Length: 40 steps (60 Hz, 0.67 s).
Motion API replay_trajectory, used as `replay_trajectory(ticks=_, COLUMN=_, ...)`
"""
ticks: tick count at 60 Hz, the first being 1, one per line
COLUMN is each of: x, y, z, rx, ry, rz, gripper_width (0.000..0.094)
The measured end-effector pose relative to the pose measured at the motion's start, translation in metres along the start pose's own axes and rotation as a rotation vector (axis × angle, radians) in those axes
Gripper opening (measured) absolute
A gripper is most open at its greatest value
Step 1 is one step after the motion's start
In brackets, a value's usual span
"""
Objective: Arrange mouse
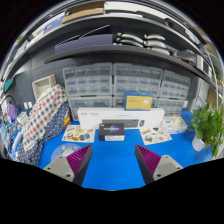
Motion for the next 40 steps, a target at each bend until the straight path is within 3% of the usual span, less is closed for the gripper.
replay_trajectory(ticks=20, x=-0.020, y=-0.037, z=0.083, rx=-0.008, ry=0.029, rz=-0.020, gripper_width=0.0866)
replay_trajectory(ticks=40, x=-0.026, y=-0.046, z=0.102, rx=0.007, ry=0.052, rz=-0.018, gripper_width=0.0868)
Point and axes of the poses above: the point between the fingertips, and its own axes, seen from behind it with the camera up: z to the right, y up, x forward, the way the camera looks, the point moved 5 cm from there along -x, backward, against the way the camera looks, and after that the axes turned 10 degrees about -z, right-handed, at the moved point
